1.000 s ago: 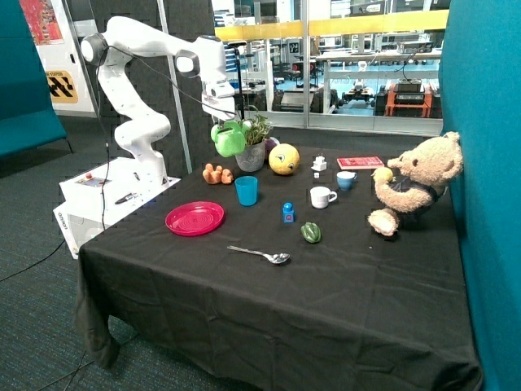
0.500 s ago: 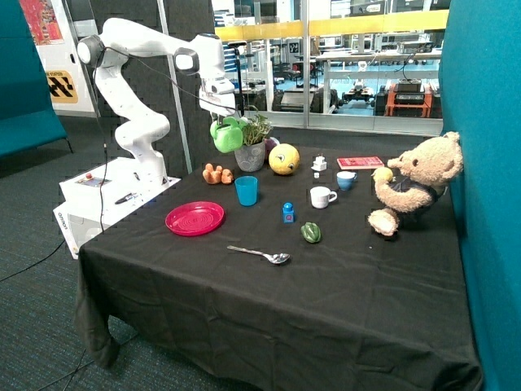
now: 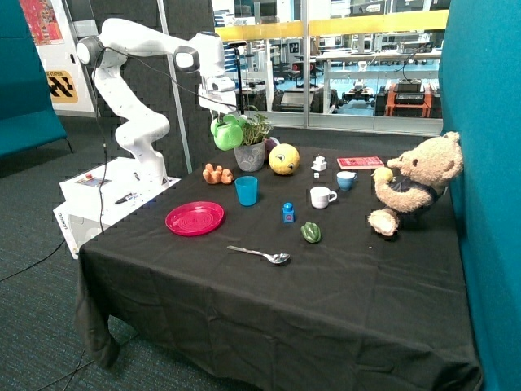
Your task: Water the pot plant and put the can on the plate
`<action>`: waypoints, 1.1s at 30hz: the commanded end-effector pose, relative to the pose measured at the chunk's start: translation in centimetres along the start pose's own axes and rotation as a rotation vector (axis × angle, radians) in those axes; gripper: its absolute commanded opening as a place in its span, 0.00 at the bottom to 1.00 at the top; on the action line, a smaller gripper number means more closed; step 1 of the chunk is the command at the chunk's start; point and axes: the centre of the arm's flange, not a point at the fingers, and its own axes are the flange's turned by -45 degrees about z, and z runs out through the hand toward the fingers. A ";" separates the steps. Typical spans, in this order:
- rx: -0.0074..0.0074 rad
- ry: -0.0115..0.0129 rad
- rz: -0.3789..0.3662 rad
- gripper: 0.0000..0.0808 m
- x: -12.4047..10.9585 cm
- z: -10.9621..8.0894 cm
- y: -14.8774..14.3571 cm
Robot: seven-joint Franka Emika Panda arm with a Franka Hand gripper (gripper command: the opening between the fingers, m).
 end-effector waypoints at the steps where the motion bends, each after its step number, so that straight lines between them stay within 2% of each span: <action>1: 0.0035 -0.0014 -0.024 0.00 0.1 -0.3 0.0; 10: 0.0035 -0.0014 -0.013 0.00 0.4 -0.7 0.7; 26: 0.0034 -0.0017 0.162 0.00 -0.4 -0.9 3.5; 28: 0.0034 -0.0017 0.156 0.00 -0.6 -1.0 4.0; 30: 0.0033 -0.0018 0.230 0.00 -0.7 -1.0 4.5; 33: 0.0033 -0.0019 0.291 0.00 -1.1 -0.9 5.4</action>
